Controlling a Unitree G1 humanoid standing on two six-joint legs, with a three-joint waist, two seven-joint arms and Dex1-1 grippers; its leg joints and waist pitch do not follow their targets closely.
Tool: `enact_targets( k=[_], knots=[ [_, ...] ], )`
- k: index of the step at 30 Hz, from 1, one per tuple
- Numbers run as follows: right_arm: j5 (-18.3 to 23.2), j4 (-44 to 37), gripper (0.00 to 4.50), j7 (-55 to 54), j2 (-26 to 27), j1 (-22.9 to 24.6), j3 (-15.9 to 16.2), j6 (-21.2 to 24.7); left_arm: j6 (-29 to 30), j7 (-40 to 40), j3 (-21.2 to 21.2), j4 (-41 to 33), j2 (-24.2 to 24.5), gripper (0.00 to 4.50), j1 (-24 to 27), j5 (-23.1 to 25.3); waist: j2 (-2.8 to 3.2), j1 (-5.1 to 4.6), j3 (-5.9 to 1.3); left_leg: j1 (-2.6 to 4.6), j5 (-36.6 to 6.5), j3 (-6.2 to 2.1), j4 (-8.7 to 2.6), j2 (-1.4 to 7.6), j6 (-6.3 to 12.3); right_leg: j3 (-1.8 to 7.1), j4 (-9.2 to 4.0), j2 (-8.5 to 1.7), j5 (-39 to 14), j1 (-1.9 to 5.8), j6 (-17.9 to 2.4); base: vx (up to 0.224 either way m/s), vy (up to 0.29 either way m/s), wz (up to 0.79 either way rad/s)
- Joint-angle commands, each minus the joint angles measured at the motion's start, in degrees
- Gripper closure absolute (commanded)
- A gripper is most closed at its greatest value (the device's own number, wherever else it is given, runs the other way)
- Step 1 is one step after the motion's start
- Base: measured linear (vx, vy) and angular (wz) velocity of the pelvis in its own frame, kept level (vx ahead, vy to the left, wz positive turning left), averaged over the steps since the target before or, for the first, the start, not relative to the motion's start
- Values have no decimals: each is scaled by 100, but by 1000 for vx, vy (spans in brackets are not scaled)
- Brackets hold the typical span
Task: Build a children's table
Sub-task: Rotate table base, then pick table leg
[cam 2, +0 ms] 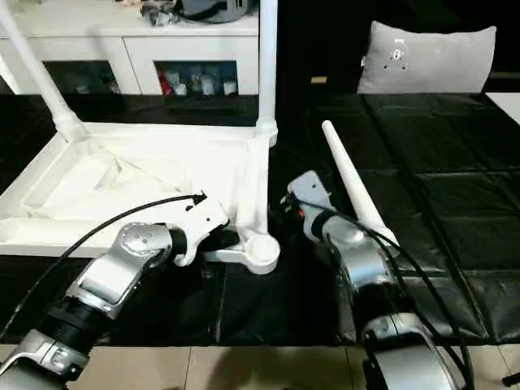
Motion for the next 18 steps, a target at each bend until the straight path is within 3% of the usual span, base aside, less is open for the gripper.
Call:
enact_targets(
  k=[1, 4, 8, 11, 13, 18],
  knots=[
    [77, -32, 0, -275, -89, -253, -258, 292, -110, -217, -16, -240, -13, 430, 117, -216, -35, 55, -408, -11, -194, -113, -313, 283, 451, 302, -316, -471, -262, 367, -1374, 0, 0, 0],
    [-289, -27, 0, -712, -348, -520, -214, 1133, 149, -677, -38, -726, 235, 406, 342, -438, -21, 97, -396, 3, -103, -97, -303, 274, 515, 289, -291, -451, 13, 348, -1501, 0, 0, 0],
    [-101, 153, 0, -376, -624, -906, -356, 1712, 410, -869, 74, -1487, 556, 383, 573, -654, -10, 119, -375, -19, -262, -84, -306, 286, 493, 285, -294, -458, -127, 370, -1487, 0, 0, 0],
    [-95, 283, 0, -465, -712, -1072, -429, 1991, 512, -932, 125, -1720, 671, 364, 653, -724, -22, 131, -339, -17, -455, -75, -318, 274, 370, 285, -346, -461, -599, 362, -1420, 0, 0, 0],
    [-146, 402, 0, -596, -884, -1250, -453, 2491, 617, -1024, 135, -1934, 890, 342, 745, -712, -39, 135, -324, -12, -534, -78, -325, 263, 274, 283, -368, -452, -930, 360, -1326, 0, 0, 0],
    [-235, 324, 0, -402, -1098, -1280, -357, 3338, 778, -1048, 202, -2129, 1063, 309, 797, -757, -45, 147, -322, -19, -456, -72, -314, 253, 211, 283, -370, -432, -1048, 349, -1179, 0, 0, 0]
  ],
)
